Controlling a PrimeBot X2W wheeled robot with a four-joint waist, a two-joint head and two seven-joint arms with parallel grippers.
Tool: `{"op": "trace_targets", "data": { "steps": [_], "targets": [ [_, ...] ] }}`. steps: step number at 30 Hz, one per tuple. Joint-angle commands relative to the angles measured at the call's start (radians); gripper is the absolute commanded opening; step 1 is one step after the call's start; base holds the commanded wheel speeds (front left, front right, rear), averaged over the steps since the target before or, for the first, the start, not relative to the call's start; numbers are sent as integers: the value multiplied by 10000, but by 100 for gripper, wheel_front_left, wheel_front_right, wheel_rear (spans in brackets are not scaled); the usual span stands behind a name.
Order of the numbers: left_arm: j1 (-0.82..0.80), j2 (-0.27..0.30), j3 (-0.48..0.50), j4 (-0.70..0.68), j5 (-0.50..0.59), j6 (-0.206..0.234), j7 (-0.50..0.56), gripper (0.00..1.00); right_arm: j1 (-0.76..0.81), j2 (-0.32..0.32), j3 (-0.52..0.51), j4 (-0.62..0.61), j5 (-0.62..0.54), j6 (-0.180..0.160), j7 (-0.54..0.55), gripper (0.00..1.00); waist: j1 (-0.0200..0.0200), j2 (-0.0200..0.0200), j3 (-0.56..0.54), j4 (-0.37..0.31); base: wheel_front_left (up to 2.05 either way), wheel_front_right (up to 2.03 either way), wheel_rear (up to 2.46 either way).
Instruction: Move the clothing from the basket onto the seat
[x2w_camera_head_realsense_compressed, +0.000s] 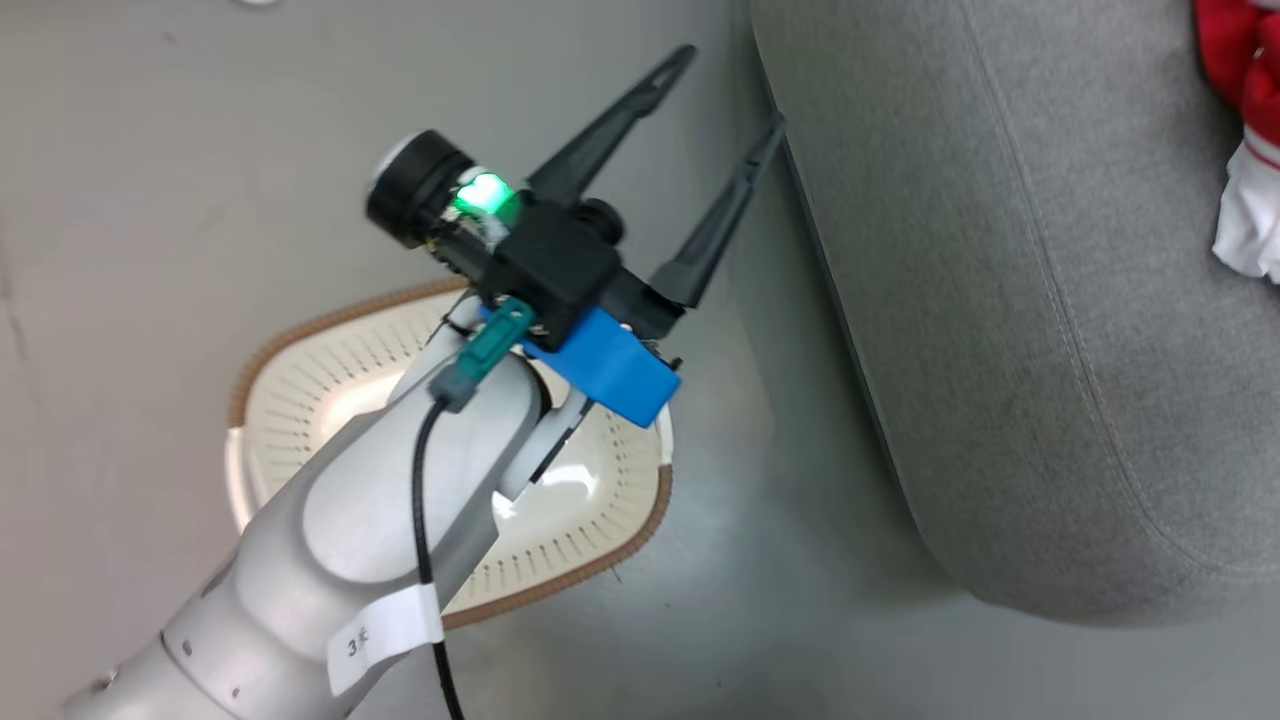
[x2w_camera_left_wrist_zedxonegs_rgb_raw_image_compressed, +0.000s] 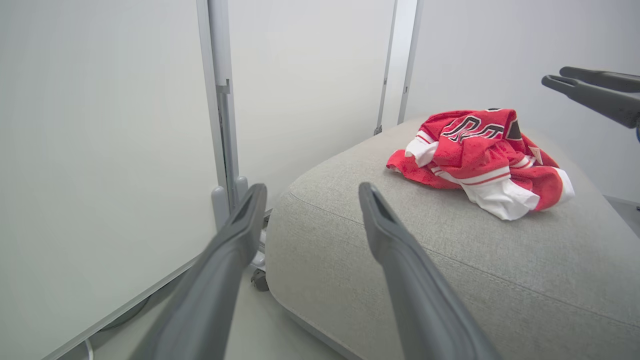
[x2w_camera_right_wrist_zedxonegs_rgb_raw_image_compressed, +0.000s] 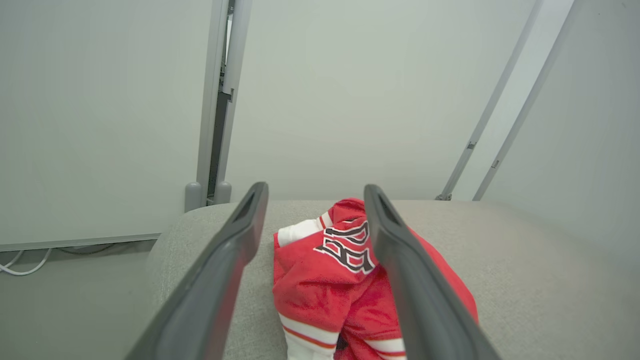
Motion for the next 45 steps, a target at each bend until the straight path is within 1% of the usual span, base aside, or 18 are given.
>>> {"op": "trace_targets", "data": {
  "steps": [1,4,8,11,12,13,14,16,17,22,28,34,39,45],
  "targets": [
    [464,-27,459,-181,88,93,-44,100,282,9,367,-130,15,-1,-9,100,1,0,-999,615,0,0,0],
    [1134,-14,1421,-494,310,254,-47,100,479,-13,1122,-116,70,-2,-8,100,1,0,-1612,911,0,0,0],
    [2236,-45,2607,-738,635,243,-47,100,695,11,1961,33,129,-2,-9,100,1,0,-2393,1321,0,0,0],
    [3005,-115,3457,-828,885,155,-48,100,809,78,2314,212,210,-2,-9,100,1,0,-2891,1613,0,0,0],
    [3005,-115,3457,-828,885,155,-48,100,809,78,2314,212,210,-2,-9,100,1,0,-2891,1613,0,0,0],
    [3253,-152,3733,-855,954,140,-48,100,841,117,2418,283,251,-1,-8,100,1,0,-3039,1698,0,0,0],
    [3705,-236,4279,-890,1129,55,-45,100,939,165,2650,432,266,-1,-9,100,1,0,-3314,1874,0,0,0],
    [4135,-397,4810,-936,1244,-19,-46,100,1078,203,2872,569,281,-1,-9,100,1,0,-3564,2039,0,0,0],
    [4135,-397,4810,-936,1244,-19,-46,100,1078,203,2872,569,281,-1,-9,100,1,0,-3564,2039,0,0,0],
    [5139,-796,5874,-953,1659,-331,-41,100,1408,368,3307,935,375,-1,-8,100,1,0,-4150,2358,0,0,0],
    [6216,-1176,6813,-875,2018,-721,-42,100,1906,596,3668,1349,500,-1,-9,100,1,0,-4797,2563,0,0,0],
    [7048,-1435,7537,-835,2243,-961,-42,100,2451,765,3897,1611,561,-1,-9,100,1,0,-5273,2669,0,0,0],
    [7563,-1543,7862,-921,2372,-1108,-42,100,2849,853,3863,1716,621,-1,-9,100,1,0,-5444,2757,0,0,0],
    [7984,-1604,8141,-1061,2429,-1180,-42,100,3220,977,3794,1804,659,-1,-9,100,1,0,-5590,2805,0,0,0]
  ]
}}
